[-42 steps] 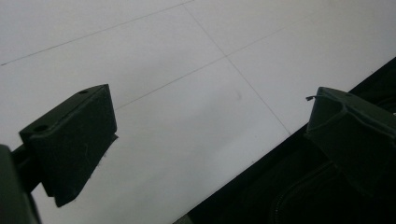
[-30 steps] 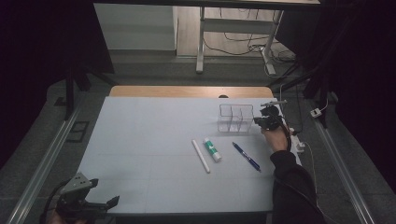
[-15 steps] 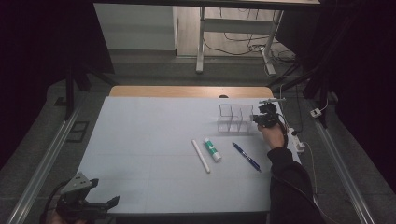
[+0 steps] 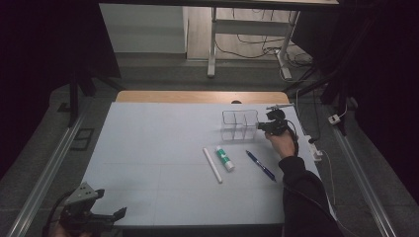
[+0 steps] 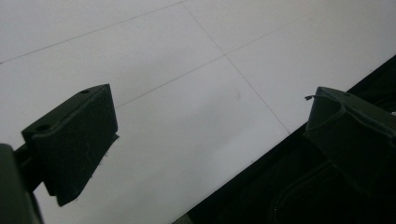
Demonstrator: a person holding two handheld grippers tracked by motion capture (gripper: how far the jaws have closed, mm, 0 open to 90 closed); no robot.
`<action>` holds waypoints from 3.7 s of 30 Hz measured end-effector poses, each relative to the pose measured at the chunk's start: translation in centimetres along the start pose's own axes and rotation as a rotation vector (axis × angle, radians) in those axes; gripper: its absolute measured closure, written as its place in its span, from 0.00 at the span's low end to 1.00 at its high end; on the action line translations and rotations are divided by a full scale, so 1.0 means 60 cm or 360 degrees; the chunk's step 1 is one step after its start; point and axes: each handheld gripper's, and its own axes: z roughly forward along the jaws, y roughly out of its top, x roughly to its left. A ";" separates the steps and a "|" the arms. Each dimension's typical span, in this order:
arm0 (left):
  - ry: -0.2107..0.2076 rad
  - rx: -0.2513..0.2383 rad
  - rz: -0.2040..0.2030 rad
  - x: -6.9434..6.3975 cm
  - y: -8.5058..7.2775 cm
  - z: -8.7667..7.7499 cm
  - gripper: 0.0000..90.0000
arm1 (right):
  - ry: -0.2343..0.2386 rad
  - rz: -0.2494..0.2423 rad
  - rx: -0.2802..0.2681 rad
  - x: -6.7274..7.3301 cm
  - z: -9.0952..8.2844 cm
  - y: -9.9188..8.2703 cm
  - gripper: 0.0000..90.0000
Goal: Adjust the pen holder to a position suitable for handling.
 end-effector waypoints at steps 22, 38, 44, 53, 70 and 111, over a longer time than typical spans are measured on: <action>0.0001 -0.0001 0.0003 0.000 0.000 0.000 0.03 | 0.0138 -0.0107 0.0047 0.078 0.017 0.006 1.00; -0.0002 -0.0001 0.0001 0.000 0.000 0.000 0.03 | 0.0183 -0.0119 0.0015 0.130 0.049 0.023 1.00; -0.0003 -0.0003 -0.0002 0.001 0.000 0.000 0.03 | 0.0174 -0.0107 0.0009 0.136 0.064 0.028 1.00; -0.0003 -0.0003 -0.0003 0.001 0.000 0.000 0.03 | 0.0178 -0.0046 -0.0015 0.136 0.077 0.034 1.00; -0.0006 -0.0010 -0.0004 0.002 -0.001 -0.001 0.03 | 0.0185 -0.0075 -0.0027 0.150 0.094 0.043 1.00; -0.0044 -0.0017 -0.0029 0.006 -0.001 -0.002 0.03 | 0.0147 -0.0291 0.0106 0.158 -0.071 -0.027 0.00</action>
